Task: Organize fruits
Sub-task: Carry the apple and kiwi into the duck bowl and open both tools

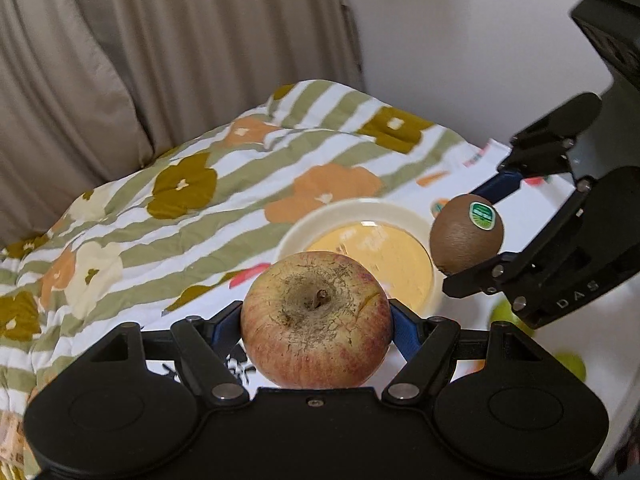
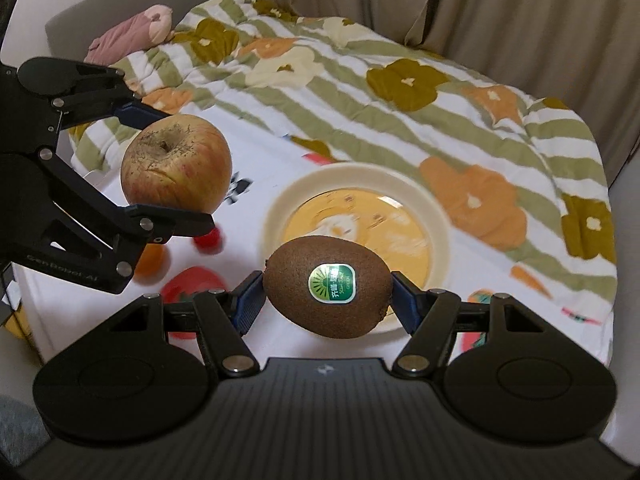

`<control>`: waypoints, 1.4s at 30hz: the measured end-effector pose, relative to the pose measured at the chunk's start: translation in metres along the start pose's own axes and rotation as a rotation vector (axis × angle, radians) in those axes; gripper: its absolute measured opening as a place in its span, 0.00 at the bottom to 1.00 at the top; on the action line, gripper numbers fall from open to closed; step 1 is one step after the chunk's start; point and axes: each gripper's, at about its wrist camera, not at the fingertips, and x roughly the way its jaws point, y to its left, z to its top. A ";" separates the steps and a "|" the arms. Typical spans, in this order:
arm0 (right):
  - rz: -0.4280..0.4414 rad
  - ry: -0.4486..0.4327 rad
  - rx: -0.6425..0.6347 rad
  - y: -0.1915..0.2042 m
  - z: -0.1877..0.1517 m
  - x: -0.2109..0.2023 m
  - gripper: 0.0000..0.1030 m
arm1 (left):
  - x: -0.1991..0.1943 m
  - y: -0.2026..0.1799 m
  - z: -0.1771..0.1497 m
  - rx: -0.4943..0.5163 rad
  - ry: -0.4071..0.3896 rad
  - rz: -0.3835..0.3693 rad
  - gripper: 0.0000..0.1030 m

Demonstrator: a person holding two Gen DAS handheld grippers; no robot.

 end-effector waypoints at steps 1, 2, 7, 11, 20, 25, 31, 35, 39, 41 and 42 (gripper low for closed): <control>-0.001 -0.002 0.001 -0.009 0.002 0.002 0.79 | 0.006 -0.001 0.005 -0.009 0.001 0.008 0.76; -0.002 -0.003 0.002 -0.017 0.004 0.006 0.79 | 0.013 -0.002 0.010 -0.016 0.003 0.018 0.76; 0.004 -0.001 -0.005 -0.052 0.012 0.028 0.79 | 0.049 -0.003 0.026 -0.045 0.030 0.048 0.76; 0.018 0.011 -0.009 -0.073 0.016 0.050 0.79 | 0.081 -0.004 0.035 -0.055 0.054 0.056 0.76; 0.032 0.046 -0.030 -0.103 0.017 0.093 0.79 | 0.146 -0.015 0.050 -0.036 0.095 0.069 0.76; 0.039 0.060 -0.014 -0.116 0.014 0.104 0.79 | 0.169 -0.019 0.050 -0.027 0.123 0.067 0.76; 0.045 0.063 -0.002 -0.123 0.012 0.107 0.79 | 0.181 -0.021 0.053 -0.008 0.138 0.063 0.77; 0.044 0.062 0.007 -0.126 0.013 0.106 0.79 | 0.172 -0.023 0.055 0.025 0.100 0.072 0.87; 0.043 0.055 0.010 -0.129 0.014 0.102 0.79 | 0.158 -0.024 0.055 0.046 0.093 0.075 0.92; 0.046 0.053 0.010 -0.129 0.014 0.101 0.79 | 0.149 -0.024 0.052 0.047 0.095 0.079 0.93; 0.048 0.052 0.007 -0.129 0.015 0.101 0.79 | 0.146 -0.023 0.050 0.044 0.096 0.082 0.94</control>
